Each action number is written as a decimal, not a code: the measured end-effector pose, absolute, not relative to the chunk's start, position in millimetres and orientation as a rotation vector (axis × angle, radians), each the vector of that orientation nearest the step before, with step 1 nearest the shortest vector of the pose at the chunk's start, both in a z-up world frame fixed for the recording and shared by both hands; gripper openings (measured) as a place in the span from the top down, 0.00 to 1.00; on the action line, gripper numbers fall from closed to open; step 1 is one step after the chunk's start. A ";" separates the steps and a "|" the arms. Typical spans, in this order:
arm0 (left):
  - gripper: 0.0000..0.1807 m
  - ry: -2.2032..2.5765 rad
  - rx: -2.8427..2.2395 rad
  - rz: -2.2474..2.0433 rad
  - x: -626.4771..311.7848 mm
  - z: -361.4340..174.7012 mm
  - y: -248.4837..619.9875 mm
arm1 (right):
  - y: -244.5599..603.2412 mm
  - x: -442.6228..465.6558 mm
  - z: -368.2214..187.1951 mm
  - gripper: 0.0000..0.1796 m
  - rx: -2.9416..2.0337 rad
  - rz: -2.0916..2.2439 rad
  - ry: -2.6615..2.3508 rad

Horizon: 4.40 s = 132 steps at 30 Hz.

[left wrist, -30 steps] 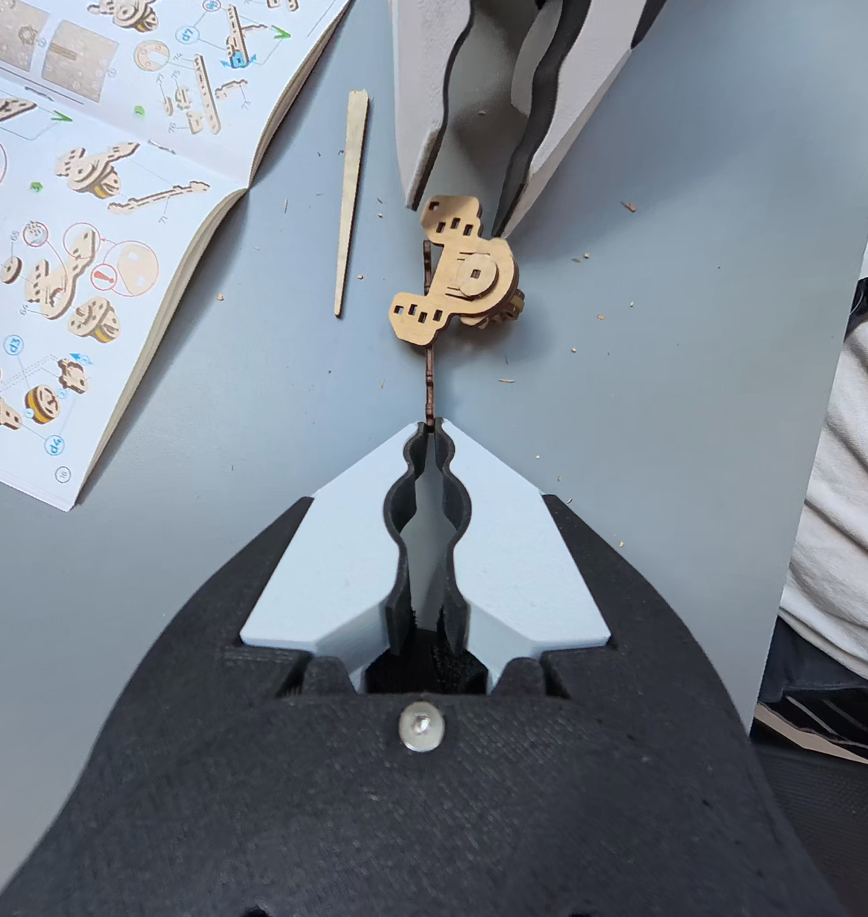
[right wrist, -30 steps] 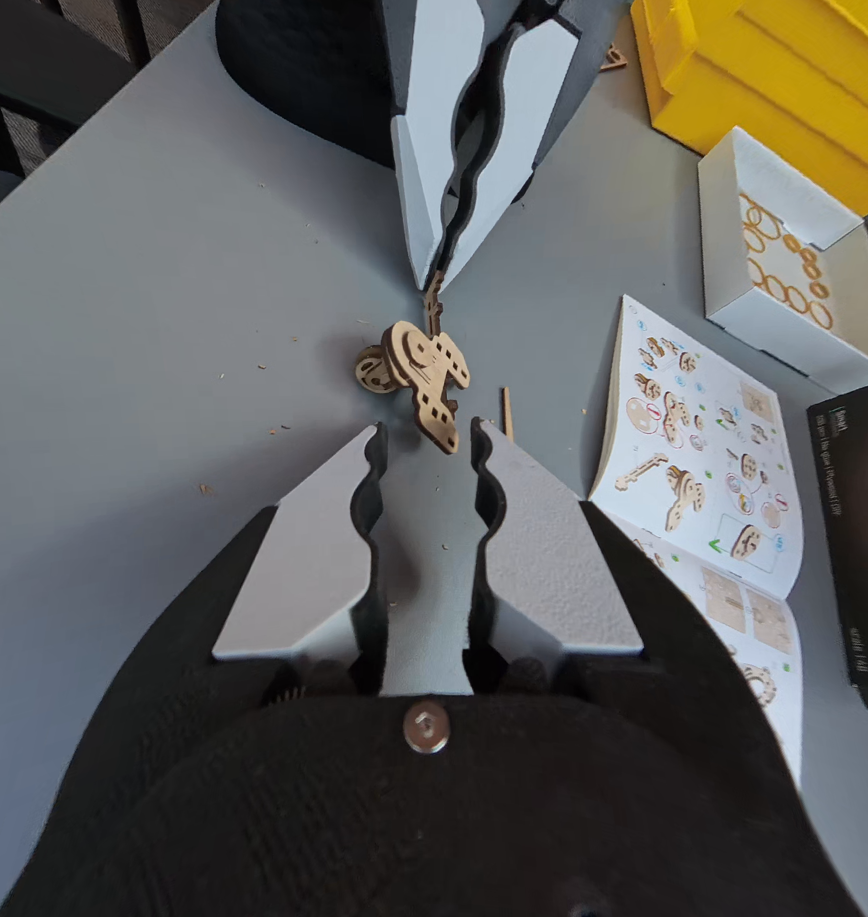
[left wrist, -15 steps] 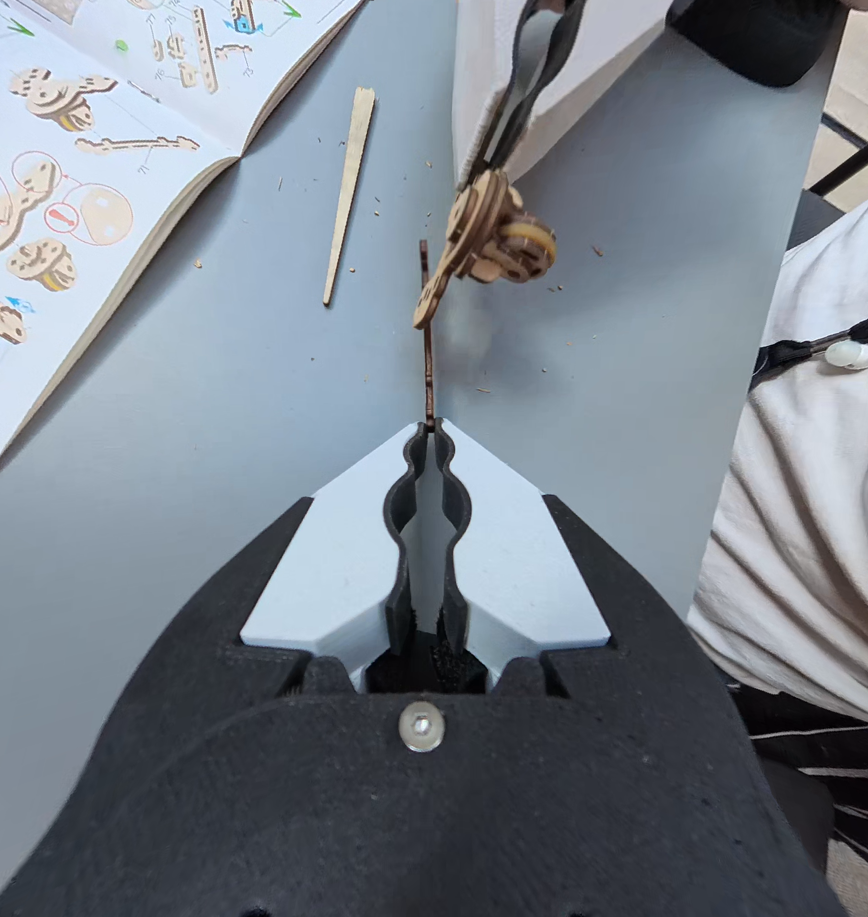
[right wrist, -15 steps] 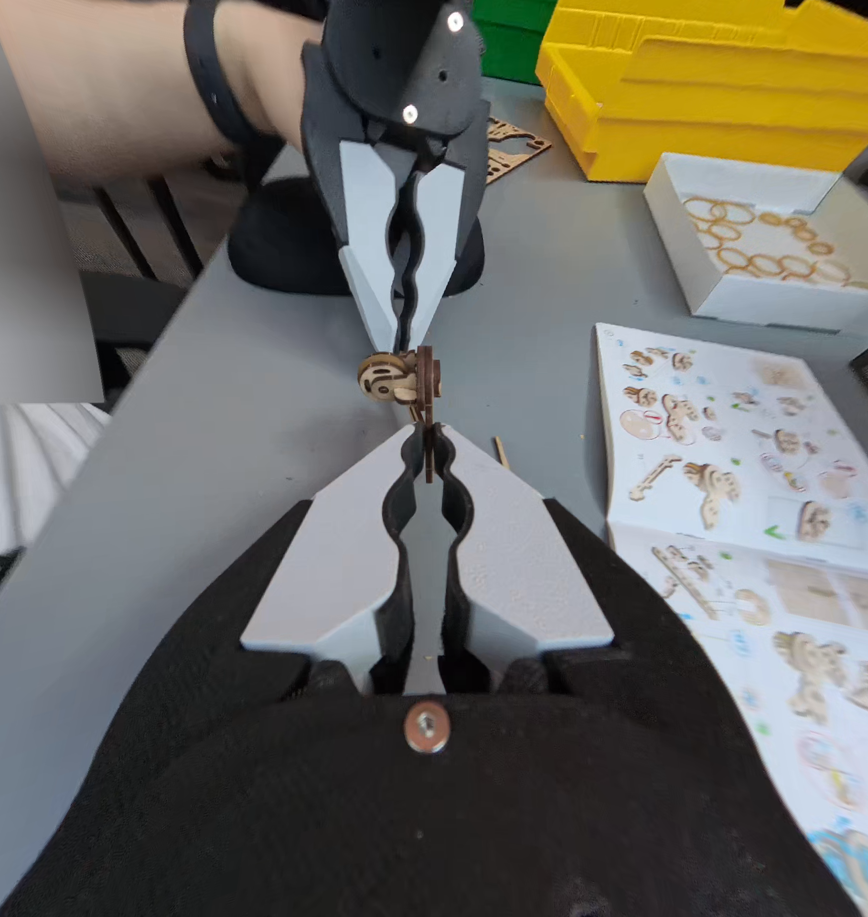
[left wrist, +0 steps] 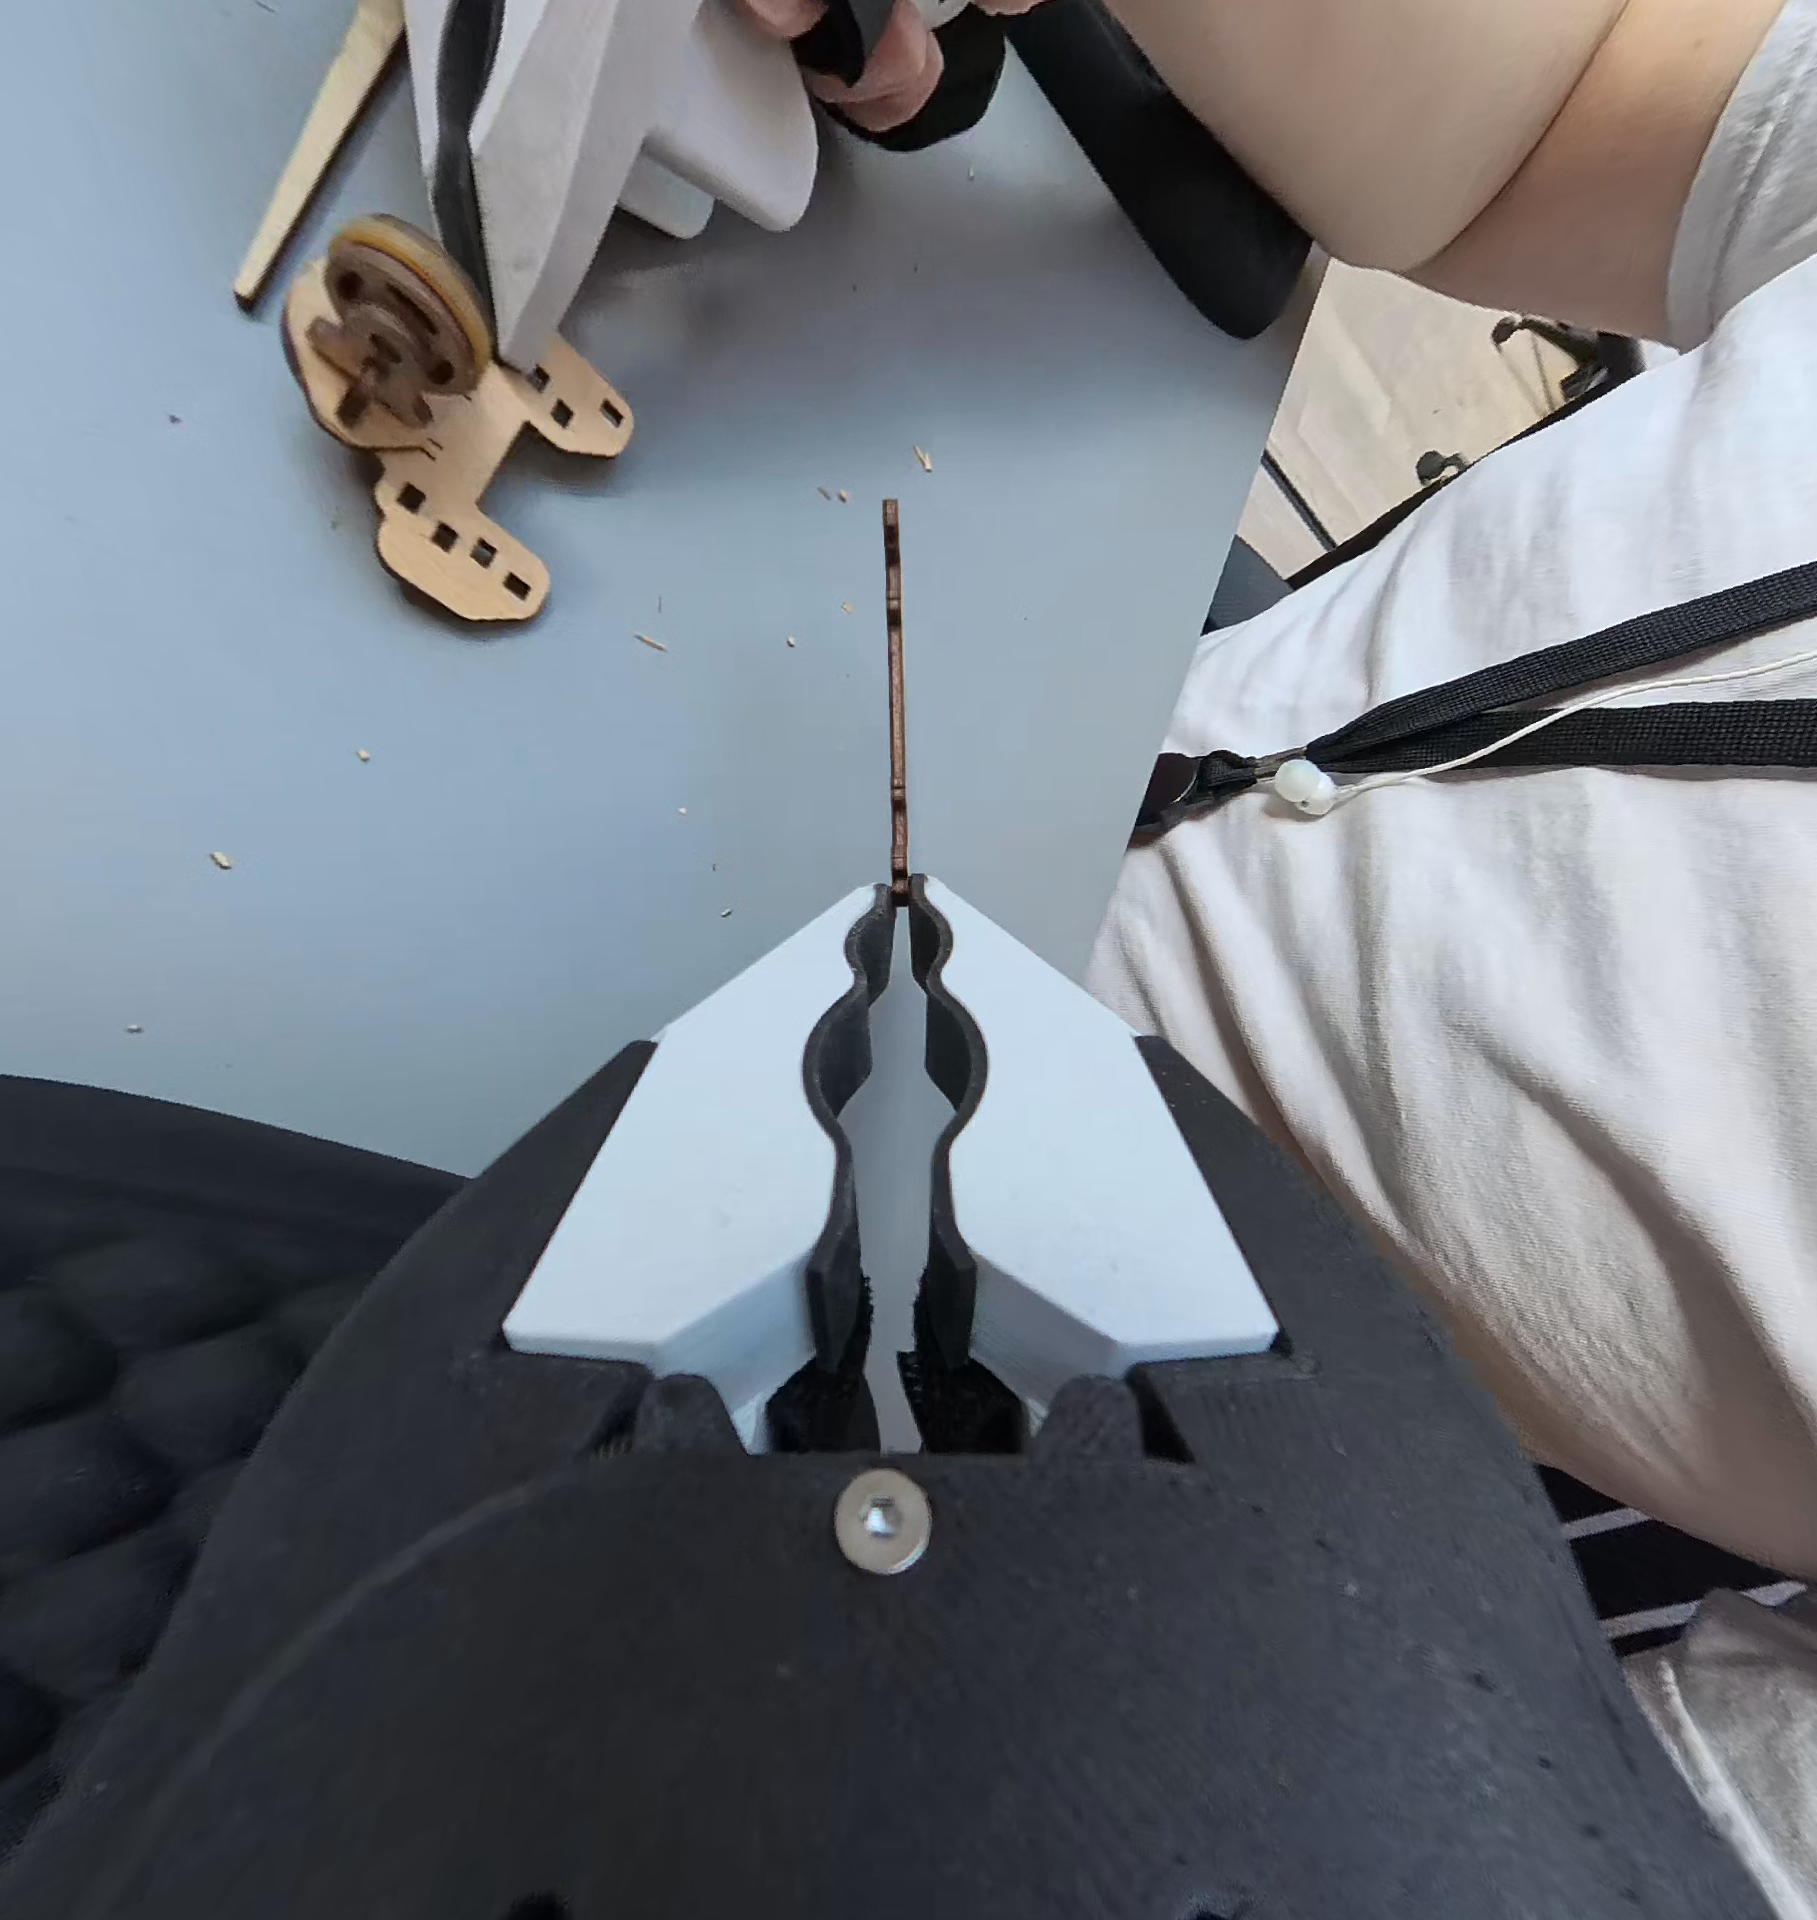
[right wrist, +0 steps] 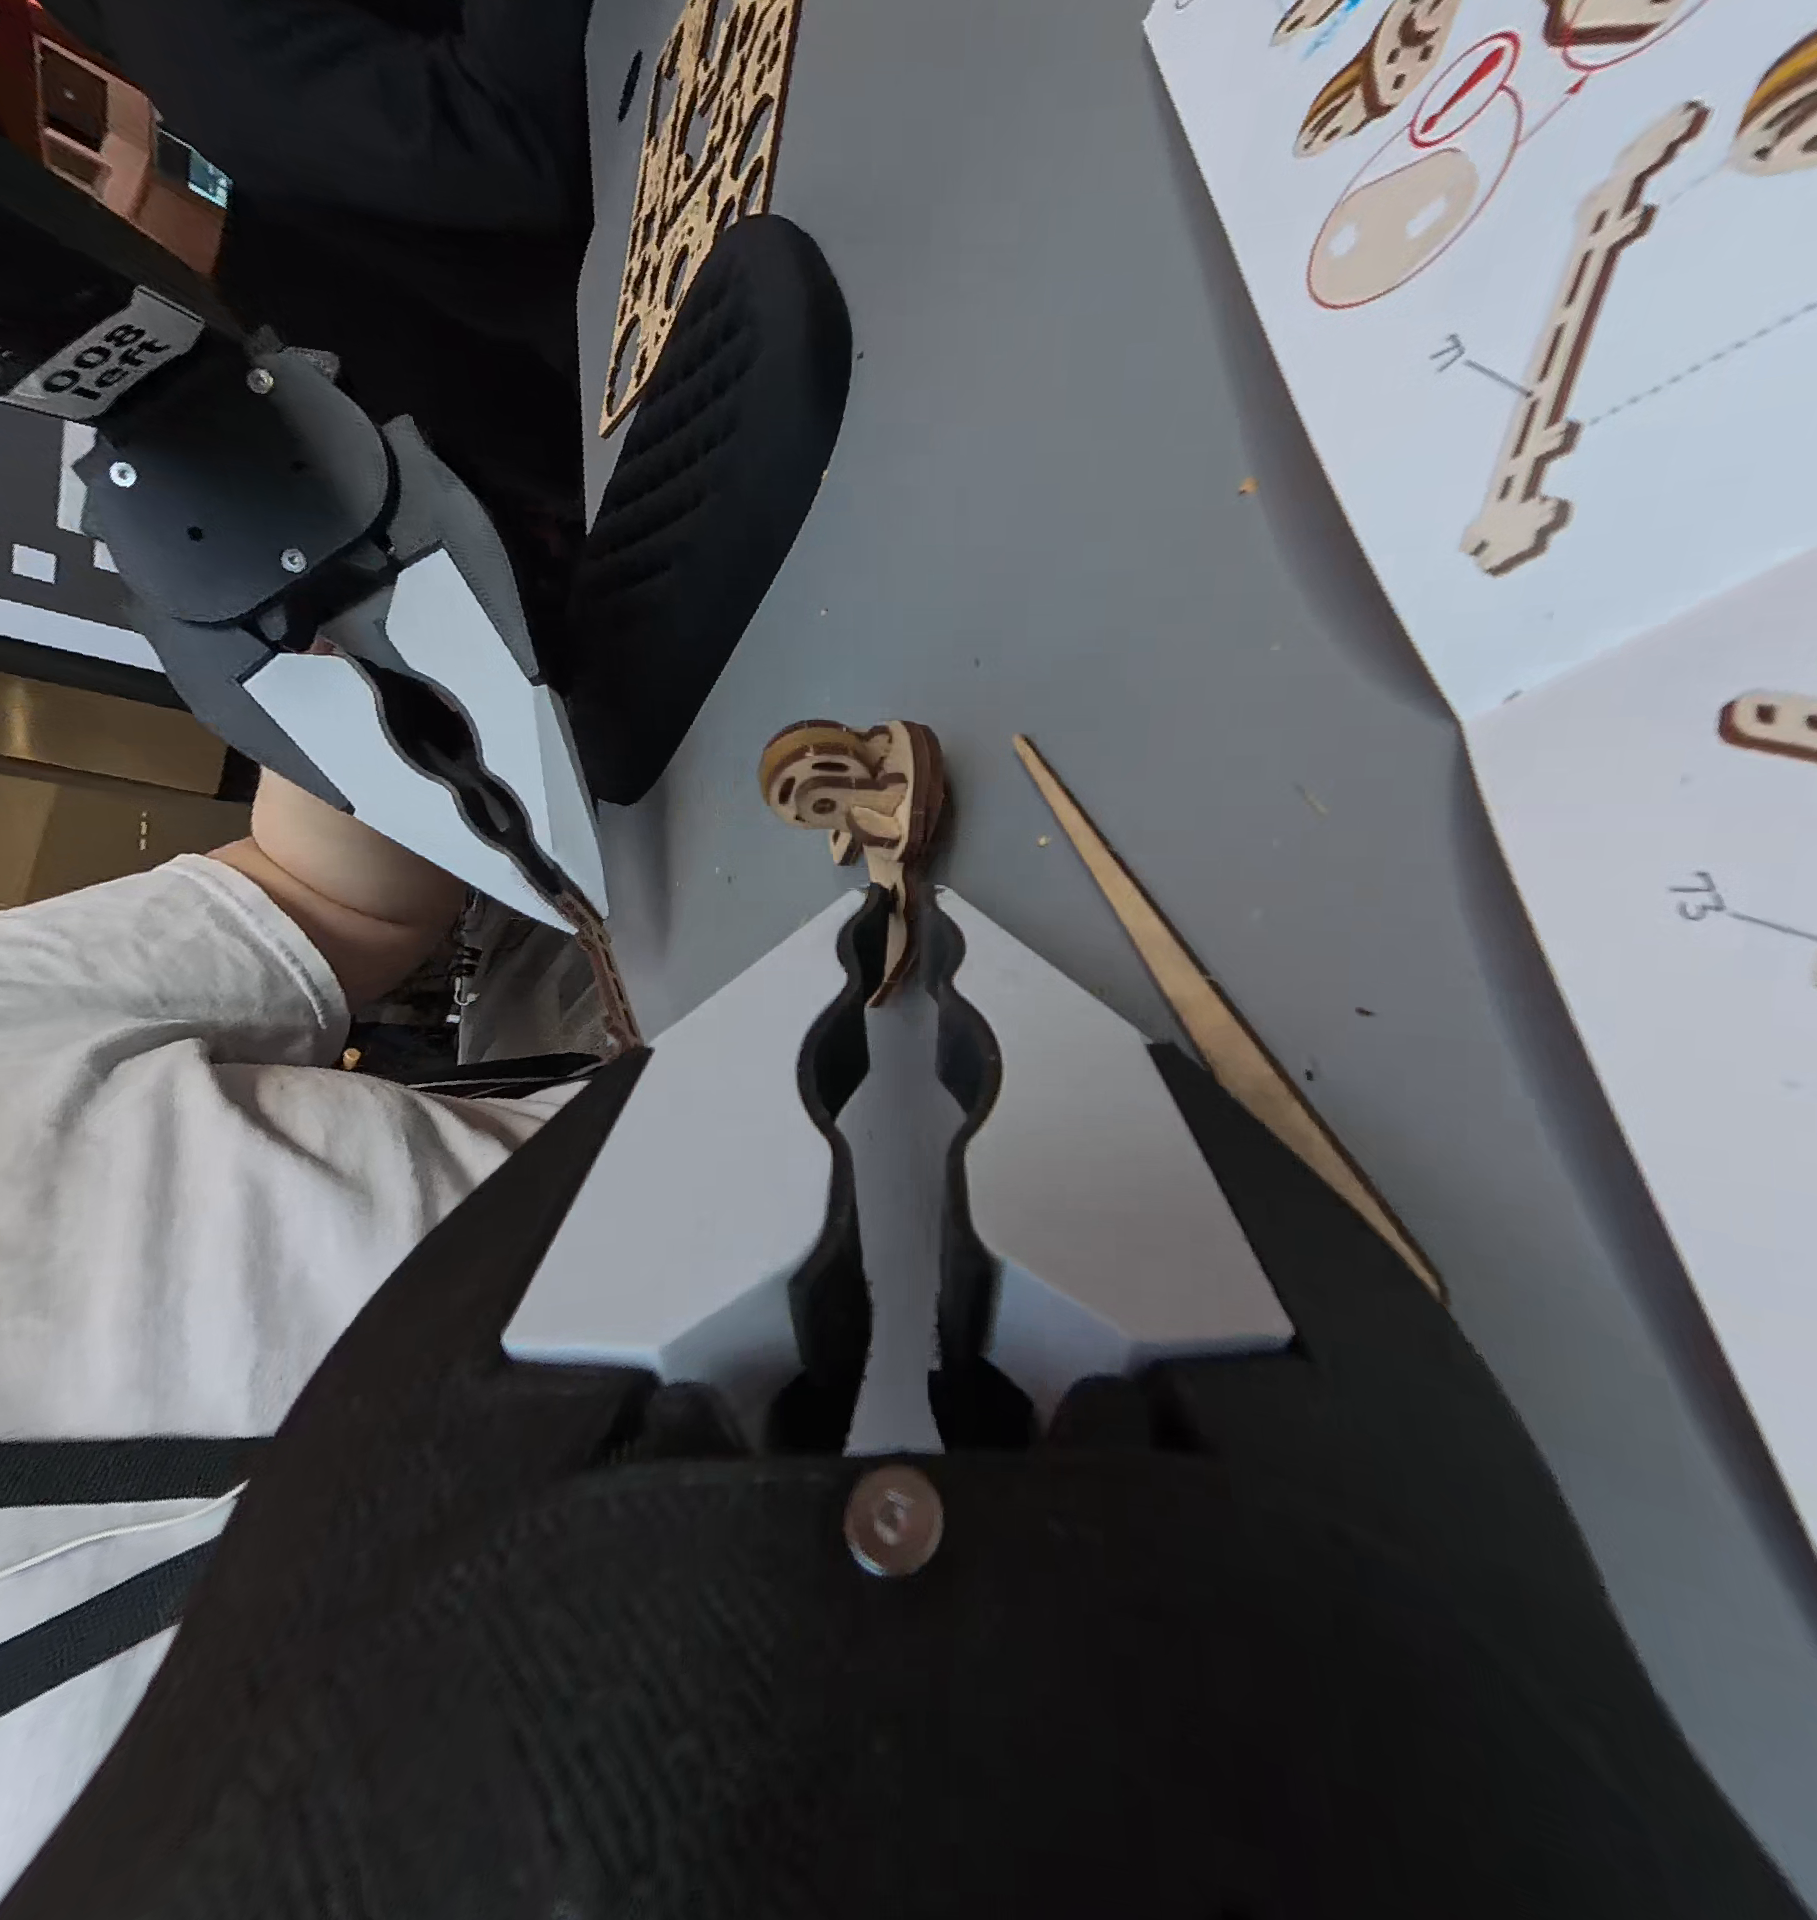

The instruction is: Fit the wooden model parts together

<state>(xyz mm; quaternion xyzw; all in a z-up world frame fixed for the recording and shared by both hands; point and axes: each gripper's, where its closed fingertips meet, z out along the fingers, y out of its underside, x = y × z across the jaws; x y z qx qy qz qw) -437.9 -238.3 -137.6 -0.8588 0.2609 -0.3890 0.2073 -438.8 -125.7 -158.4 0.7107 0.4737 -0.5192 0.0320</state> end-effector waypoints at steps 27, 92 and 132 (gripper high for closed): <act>1.00 0.471 -2.233 -1.974 -415.4 -82.8 -229.2 | -191.6 -390.4 -79.1 0.91 0.643 -0.772 4.238; 1.00 1.511 -1.898 -0.602 -461.9 -149.4 -145.3 | -136.1 -424.0 -137.3 0.99 2.253 -1.474 2.529; 0.99 1.391 -1.912 -0.662 -462.3 -144.4 -146.0 | -136.1 -427.0 -128.8 0.99 2.257 -1.671 2.419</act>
